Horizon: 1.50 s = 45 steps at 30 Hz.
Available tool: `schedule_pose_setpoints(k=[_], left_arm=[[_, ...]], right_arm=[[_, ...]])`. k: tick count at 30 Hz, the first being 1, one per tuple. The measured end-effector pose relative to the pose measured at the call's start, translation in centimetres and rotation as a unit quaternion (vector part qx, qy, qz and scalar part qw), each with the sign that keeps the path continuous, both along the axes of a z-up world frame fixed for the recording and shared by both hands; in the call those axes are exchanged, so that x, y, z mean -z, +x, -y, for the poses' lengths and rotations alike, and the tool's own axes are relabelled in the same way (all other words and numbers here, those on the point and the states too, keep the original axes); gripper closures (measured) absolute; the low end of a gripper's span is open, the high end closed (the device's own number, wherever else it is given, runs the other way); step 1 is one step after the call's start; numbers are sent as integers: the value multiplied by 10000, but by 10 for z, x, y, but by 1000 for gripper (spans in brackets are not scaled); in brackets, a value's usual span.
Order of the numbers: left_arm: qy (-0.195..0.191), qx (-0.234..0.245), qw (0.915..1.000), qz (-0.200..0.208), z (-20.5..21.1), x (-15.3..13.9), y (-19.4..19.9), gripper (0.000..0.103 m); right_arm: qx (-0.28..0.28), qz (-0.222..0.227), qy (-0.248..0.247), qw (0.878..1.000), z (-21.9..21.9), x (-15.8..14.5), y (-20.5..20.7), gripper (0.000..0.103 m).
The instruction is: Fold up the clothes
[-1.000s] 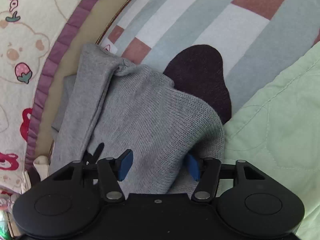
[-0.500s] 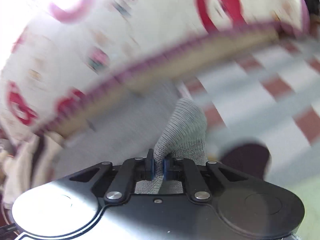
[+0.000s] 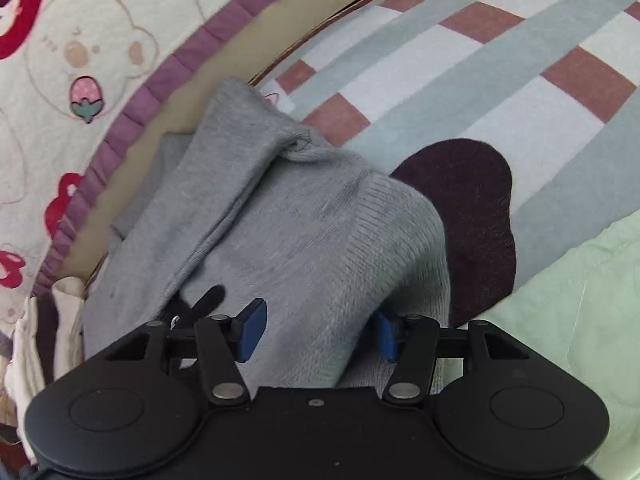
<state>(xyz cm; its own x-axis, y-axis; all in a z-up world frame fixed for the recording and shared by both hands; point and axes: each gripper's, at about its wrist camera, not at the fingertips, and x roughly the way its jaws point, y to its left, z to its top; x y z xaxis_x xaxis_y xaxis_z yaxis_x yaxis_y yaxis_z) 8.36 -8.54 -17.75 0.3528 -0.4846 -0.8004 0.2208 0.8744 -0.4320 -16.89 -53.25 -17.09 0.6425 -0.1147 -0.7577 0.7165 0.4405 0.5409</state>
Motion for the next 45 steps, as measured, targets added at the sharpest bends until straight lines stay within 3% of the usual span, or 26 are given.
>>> schedule_pose_setpoints(k=[1,2,3,5,8,10,12,15,17,18,19,21,23,24,25,27,31,33,35,36,37,38,41,42,43,45], left_arm=[[177,142,9994,243,5,-5,-3,95],[364,271,9978,486,12,-12,-5,95],[556,392,9950,729,19,-21,-6,96],[534,536,9906,1142,29,-47,0,96],[290,585,9826,1738,40,-88,16,96],[70,416,9733,2258,37,-113,25,96],[-231,161,9637,2655,21,-130,21,96],[-623,-162,9678,2433,-10,-125,5,96],[-576,-314,9812,1817,-18,-94,-1,95],[-518,-383,9872,1461,-21,-76,-3,92],[-460,-451,9918,1103,-24,-58,-5,89],[-341,-586,9970,384,-29,-22,-10,84],[-221,-718,9966,-338,-34,14,-15,81],[-213,-773,9958,-432,-36,19,-16,78],[-198,-771,9963,-328,-36,14,-18,74],[-96,-741,9972,-34,-32,4,-18,54],[-113,-911,9958,-32,-34,4,-12,52],[-69,-1044,9945,-72,-39,8,-13,42],[-37,-1113,9938,-15,-43,11,-14,49],[-76,-1079,9941,106,-42,9,-15,71],[-125,-1036,9944,184,-41,7,-15,80],[-174,-994,9946,236,-40,5,-14,82],[-26,-980,9950,199,-38,8,-14,77],[47,-1049,9944,112,-38,12,-13,62],[41,-1122,9937,33,-39,15,-11,55],[-74,-1201,9927,-87,-41,19,-7,56]], right_arm=[[-52,-121,-151,9998,1,-3,8,50],[-205,-363,-388,9984,2,-10,19,84],[-505,-621,-660,9946,2,-17,33,91],[-1036,-797,-1170,9845,3,-41,57,92],[-1329,1,-1790,9748,5,-95,78,92],[-1484,570,-2200,9625,6,-130,89,92],[-1319,1207,-2707,9459,1,-154,74,93],[-1016,989,-3450,9278,-24,-146,43,93],[-793,773,-3089,9446,-27,-107,20,92],[-675,598,-2878,9534,-27,-86,11,85],[-538,195,-2565,9648,-20,-60,7,75],[-249,-498,-1898,9802,-6,-12,-2,73],[113,-292,-1117,9932,9,7,-21,72],[251,-170,-1035,9942,13,4,-28,66],[369,-84,-970,9946,17,1,-34,55],[441,-116,-970,9942,24,-6,-40,53],[392,20,-1049,9937,23,-17,-48,52],[303,-91,-1115,9933,24,-18,-42,52],[116,-246,-1284,9914,22,-15,-35,43],[12,-410,-1273,9910,20,-11,-32,42],[-54,-541,-1250,9907,19,-8,-30,42],[7,-562,-1189,9913,17,-8,-32,42],[190,-624,-1006,9928,10,-7,-37,42],[251,-644,-945,9931,8,-7,-39,41],[312,-664,-884,9934,6,-6,-41,41],[197,-620,-843,9943,4,-6,-36,42]])
